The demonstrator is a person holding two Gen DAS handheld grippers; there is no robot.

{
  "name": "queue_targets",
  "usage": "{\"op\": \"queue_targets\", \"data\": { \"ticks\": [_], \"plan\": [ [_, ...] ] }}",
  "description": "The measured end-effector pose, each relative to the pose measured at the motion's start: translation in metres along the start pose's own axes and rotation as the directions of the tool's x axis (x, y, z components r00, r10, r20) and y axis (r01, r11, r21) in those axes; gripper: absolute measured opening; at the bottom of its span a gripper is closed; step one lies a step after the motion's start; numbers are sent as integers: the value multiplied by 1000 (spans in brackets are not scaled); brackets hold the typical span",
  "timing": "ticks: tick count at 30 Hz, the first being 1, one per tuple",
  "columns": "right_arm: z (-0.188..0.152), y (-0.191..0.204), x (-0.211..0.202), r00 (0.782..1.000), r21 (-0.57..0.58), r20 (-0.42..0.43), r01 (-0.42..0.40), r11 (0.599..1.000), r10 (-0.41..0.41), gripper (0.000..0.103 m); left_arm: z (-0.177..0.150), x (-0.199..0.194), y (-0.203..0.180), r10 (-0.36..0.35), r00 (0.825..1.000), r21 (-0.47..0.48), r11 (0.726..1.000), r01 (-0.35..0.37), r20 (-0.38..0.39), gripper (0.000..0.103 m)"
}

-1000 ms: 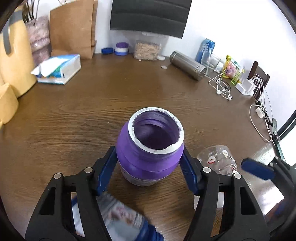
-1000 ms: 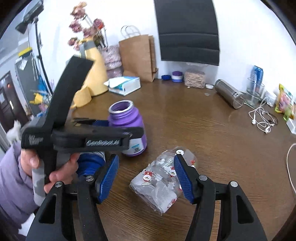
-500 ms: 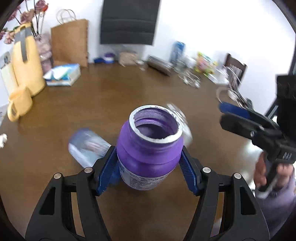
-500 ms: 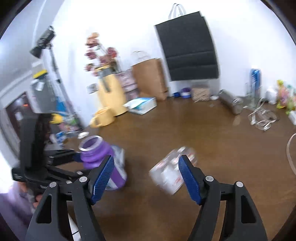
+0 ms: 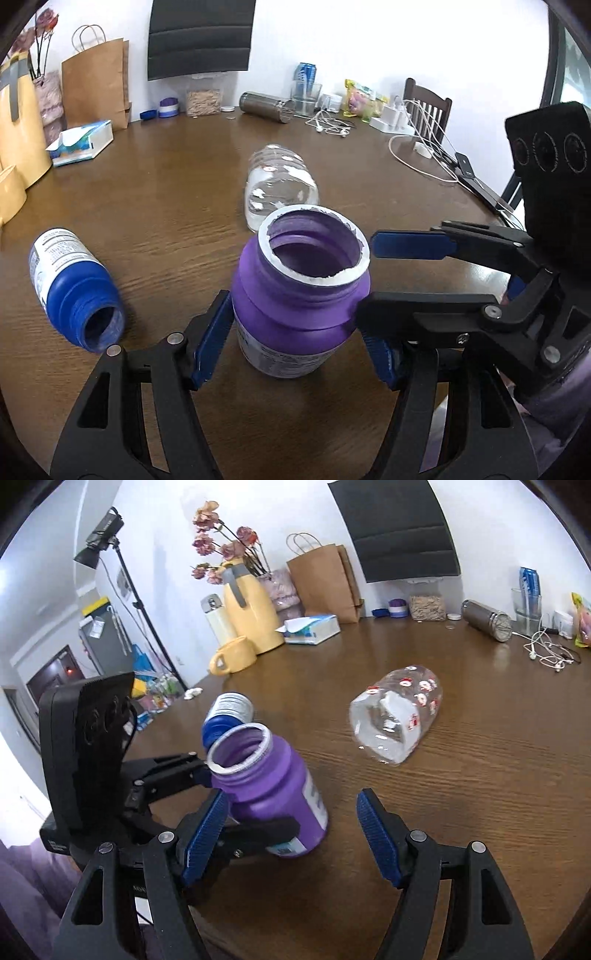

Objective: Flip cup upright
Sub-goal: 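Lower the upright purple bottle onto the table and open the left tool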

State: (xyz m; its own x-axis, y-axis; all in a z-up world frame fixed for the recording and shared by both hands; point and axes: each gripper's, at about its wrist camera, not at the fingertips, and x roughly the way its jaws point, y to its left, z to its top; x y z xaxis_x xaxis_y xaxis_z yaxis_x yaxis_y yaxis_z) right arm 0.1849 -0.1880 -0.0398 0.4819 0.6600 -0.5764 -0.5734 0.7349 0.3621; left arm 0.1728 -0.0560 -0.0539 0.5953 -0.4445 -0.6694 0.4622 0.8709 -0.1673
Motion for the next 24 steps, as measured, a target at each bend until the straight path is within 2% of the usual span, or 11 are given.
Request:
{"op": "queue_targets", "data": {
  "ticks": [4,6,8,11,14,17,18,21,22,23,24],
  "plan": [
    [-4,6,1,1000,0,13,12,1000,-12,77,-6,1,-1,14,1000,9,1000,-14,5,65],
    [-6,10,-4,1000,-2,26,15,1000,-15,77,-10,-1,-1,32,999,0,999,-32,3,74],
    [-8,13,-11,999,-5,38,28,1000,-28,77,-13,-9,-2,46,999,-6,999,-46,26,96],
    [-11,17,-26,996,-4,62,68,998,-68,77,-17,-23,-5,51,997,-2,999,-51,53,98],
    [-14,22,-48,990,18,93,101,995,-103,78,-21,-44,-10,90,993,-15,996,-89,78,102],
    [-17,36,-77,978,19,99,181,983,-182,80,-28,-74,-15,116,989,-54,992,-112,93,103],
    [-18,40,-86,974,24,99,204,979,-206,84,-31,-86,-16,124,987,-69,991,-117,107,103],
    [-25,55,-114,967,35,91,234,972,-236,85,-45,-128,-22,217,968,-127,971,-201,126,103],
    [-27,61,-123,966,39,83,243,969,-245,85,-52,-141,-26,279,954,-147,954,-261,112,103],
    [-30,67,-133,962,54,75,259,964,-262,85,-60,-156,-31,354,930,-157,928,-337,96,103],
    [-35,71,-140,958,76,61,276,958,-281,85,-64,-163,-33,388,917,-164,914,-370,90,103]
  ]
}}
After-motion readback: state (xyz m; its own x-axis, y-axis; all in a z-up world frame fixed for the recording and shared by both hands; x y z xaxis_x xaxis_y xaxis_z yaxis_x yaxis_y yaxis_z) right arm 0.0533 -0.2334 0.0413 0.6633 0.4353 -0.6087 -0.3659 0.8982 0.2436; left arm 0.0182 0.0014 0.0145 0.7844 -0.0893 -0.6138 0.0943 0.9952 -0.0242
